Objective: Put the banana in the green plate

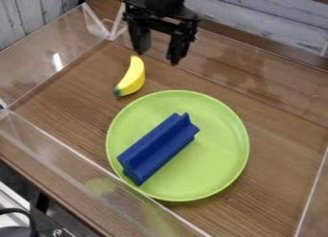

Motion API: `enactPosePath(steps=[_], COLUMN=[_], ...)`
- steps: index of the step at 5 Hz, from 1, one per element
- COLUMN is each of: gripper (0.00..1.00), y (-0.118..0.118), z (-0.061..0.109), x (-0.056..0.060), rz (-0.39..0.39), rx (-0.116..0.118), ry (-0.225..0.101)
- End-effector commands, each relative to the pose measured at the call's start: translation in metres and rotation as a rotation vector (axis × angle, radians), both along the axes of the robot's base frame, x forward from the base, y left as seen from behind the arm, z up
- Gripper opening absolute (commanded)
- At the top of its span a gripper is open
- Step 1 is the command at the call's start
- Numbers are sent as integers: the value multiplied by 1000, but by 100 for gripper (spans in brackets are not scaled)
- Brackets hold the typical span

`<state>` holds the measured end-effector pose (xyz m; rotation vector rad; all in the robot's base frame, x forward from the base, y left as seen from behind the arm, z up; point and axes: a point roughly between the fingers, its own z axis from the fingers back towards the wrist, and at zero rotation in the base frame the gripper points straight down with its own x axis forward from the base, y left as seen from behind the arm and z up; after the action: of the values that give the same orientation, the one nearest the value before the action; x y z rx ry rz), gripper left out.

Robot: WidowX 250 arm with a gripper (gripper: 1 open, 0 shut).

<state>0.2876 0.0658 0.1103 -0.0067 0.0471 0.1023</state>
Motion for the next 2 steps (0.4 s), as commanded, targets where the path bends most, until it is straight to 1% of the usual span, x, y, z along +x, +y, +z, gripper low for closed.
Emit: enactPosePath(steps=[1, 2], gripper=[100, 100], y=[8, 12], z=[5, -2], x=[2, 2], rz=[2, 10], rx=[9, 9], ry=[-39, -33])
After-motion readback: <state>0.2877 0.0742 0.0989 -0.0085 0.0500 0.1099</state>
